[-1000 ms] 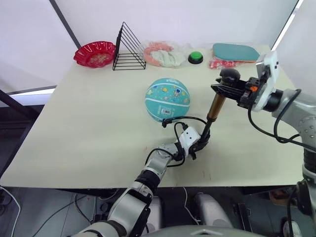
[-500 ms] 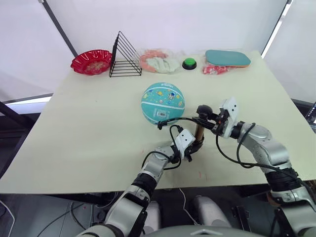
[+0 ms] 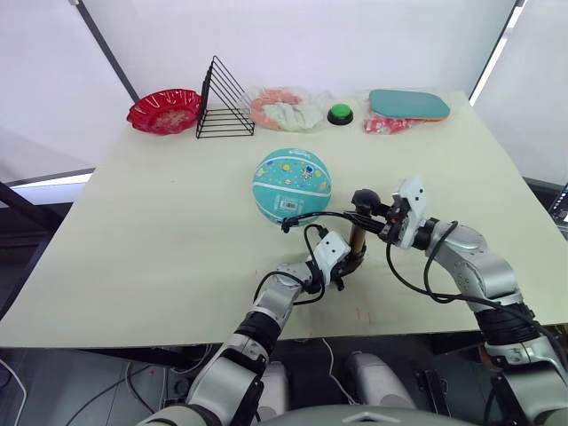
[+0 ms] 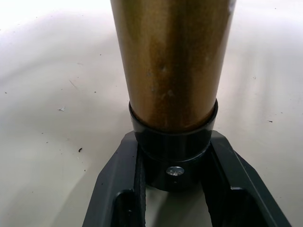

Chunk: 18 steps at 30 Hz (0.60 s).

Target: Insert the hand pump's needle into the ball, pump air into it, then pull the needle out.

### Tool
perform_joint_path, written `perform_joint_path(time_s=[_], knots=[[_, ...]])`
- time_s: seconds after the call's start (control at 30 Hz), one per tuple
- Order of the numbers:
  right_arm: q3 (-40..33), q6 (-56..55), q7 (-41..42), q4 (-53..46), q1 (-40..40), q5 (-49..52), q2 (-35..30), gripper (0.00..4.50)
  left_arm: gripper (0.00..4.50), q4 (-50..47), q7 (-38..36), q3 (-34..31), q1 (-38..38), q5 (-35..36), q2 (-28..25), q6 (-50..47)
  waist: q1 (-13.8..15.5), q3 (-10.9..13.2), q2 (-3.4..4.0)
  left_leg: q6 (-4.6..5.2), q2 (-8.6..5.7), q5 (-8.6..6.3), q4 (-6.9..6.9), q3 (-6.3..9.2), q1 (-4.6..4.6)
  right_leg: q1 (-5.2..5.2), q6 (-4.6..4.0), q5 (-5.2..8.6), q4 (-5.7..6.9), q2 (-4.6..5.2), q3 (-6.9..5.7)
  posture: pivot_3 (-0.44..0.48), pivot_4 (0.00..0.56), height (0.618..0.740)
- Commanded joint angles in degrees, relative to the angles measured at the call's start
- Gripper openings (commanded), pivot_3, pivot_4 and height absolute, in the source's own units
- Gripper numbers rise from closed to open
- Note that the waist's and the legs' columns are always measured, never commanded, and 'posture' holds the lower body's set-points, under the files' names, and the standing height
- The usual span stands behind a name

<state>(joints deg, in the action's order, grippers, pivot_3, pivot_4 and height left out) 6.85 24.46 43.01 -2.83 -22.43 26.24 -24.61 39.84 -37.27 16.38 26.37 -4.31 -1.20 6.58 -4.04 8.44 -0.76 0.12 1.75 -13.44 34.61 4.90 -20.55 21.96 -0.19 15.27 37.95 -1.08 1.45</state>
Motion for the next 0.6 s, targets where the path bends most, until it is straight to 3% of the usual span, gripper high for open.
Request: perform_joint_path(time_s=[0.03,0.3,0.5,0.6], knots=[[-3.5,6.3,-2.0,-4.8,-1.2,1.9,-2.3,1.11,1.05,1.5,-1.0,0.6,-2.0,-0.4,-0.9,-2.1,0.1,0.1,0.13,0.0,-0.01,0.0,0.01,0.0,-0.1,0.11,0.04,-0.02,0.01,0.0,0.0,0.0,0.15,0.74],[-17.6,23.0,-5.0,-17.6,-14.1,19.0,-10.5,1.11,1.05,1.6,-2.0,0.9,-1.8,-0.6,-0.8,-2.3,0.7,1.2,0.69,-0.03,-0.31,0.04,0.21,-0.02,-1.07,1.09,0.28,-0.18,0.08,0.23,0.08,0.0,0.15,0.74],[-23.2,31.4,-8.3,-18.7,-19.4,27.6,-15.4,1.11,1.05,1.6,-2.4,1.2,-1.8,-0.4,-0.7,-2.3,1.1,1.3,0.5,-0.01,-0.39,0.03,0.47,-0.02,-1.39,1.35,0.35,-0.27,0.12,0.29,0.1,0.0,0.15,0.74],[-22.3,31.9,-9.4,-18.4,-18.9,27.9,-15.7,1.11,1.05,1.9,-2.6,1.2,-1.7,-0.2,-0.7,-2.2,1.3,1.4,0.48,-0.01,-0.39,0.03,0.47,-0.04,-1.39,1.35,0.35,-0.27,0.12,0.28,0.13,0.0,0.15,0.74]])
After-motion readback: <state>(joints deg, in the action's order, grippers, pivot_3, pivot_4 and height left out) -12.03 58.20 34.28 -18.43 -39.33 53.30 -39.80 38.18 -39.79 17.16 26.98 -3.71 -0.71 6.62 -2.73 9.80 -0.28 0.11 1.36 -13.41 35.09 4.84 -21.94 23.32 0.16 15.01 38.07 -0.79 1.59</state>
